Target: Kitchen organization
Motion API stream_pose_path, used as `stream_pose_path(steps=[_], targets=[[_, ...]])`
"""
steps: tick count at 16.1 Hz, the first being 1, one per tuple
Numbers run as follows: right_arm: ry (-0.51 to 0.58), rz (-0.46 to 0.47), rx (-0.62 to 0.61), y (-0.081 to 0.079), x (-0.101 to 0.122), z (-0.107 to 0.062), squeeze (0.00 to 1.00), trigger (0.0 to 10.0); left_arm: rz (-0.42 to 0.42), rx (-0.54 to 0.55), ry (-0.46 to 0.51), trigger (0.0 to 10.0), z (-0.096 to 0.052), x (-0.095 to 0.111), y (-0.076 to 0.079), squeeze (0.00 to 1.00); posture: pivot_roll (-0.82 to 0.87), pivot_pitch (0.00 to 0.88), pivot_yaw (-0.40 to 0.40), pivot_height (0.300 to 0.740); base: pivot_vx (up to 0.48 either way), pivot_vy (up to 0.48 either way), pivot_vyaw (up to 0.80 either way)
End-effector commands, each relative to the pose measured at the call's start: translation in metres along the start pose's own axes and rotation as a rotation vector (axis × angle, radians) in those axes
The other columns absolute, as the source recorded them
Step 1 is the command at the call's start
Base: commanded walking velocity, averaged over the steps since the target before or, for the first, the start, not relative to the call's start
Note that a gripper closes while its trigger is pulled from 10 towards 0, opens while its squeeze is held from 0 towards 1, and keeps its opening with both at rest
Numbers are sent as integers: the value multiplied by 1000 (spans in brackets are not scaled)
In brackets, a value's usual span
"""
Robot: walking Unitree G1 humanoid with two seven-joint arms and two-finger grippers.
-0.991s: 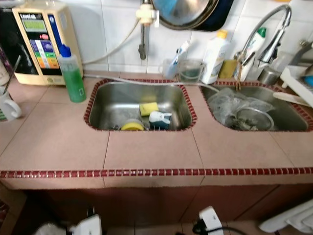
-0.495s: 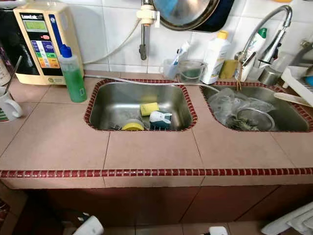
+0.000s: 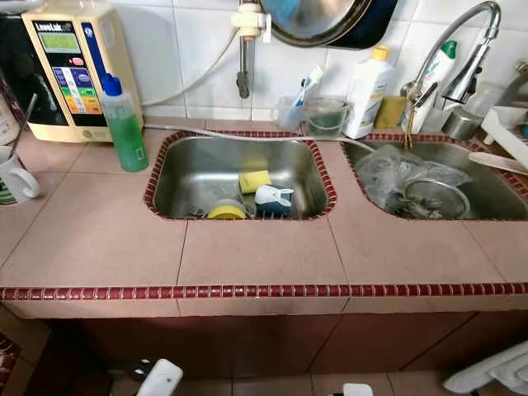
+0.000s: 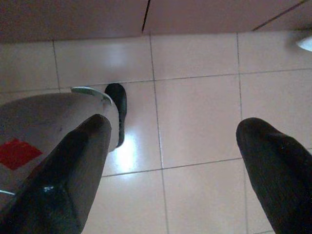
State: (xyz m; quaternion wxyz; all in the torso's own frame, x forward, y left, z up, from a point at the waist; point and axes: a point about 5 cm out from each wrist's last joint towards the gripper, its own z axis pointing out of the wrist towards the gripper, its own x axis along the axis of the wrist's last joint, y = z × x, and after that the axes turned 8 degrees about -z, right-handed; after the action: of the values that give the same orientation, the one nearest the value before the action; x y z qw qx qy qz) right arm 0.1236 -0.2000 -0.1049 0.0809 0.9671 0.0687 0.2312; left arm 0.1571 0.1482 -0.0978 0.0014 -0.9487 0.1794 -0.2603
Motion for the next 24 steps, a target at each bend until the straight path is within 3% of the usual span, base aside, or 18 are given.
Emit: stream_pose_path(steps=[1,3,6,15,24], targets=[[-32,-38,8,-6,-6,-1,0,10000,43,-6,4,10000,0,2,-2,0,-79,0,-15,740,0,0,0],[-48,-78,24,-8,-7,-1,0,10000,-25,-33,3,10000,0,0,0,0,-74,0,-15,740,0,0,0],[-63,-131,34,-7,-8,-1,0,10000,-57,-20,-18,10000,-1,-6,-1,0,-63,0,-29,740,0,-480,0],[-86,-120,13,4,-4,1,0,10000,-155,5,-60,10000,-3,-19,-3,0,-62,0,-35,740,0,-480,0],[-133,-131,-13,32,-36,-8,0,10000,-166,5,-59,10000,-3,-16,-6,0,-65,0,-36,740,0,-480,0]])
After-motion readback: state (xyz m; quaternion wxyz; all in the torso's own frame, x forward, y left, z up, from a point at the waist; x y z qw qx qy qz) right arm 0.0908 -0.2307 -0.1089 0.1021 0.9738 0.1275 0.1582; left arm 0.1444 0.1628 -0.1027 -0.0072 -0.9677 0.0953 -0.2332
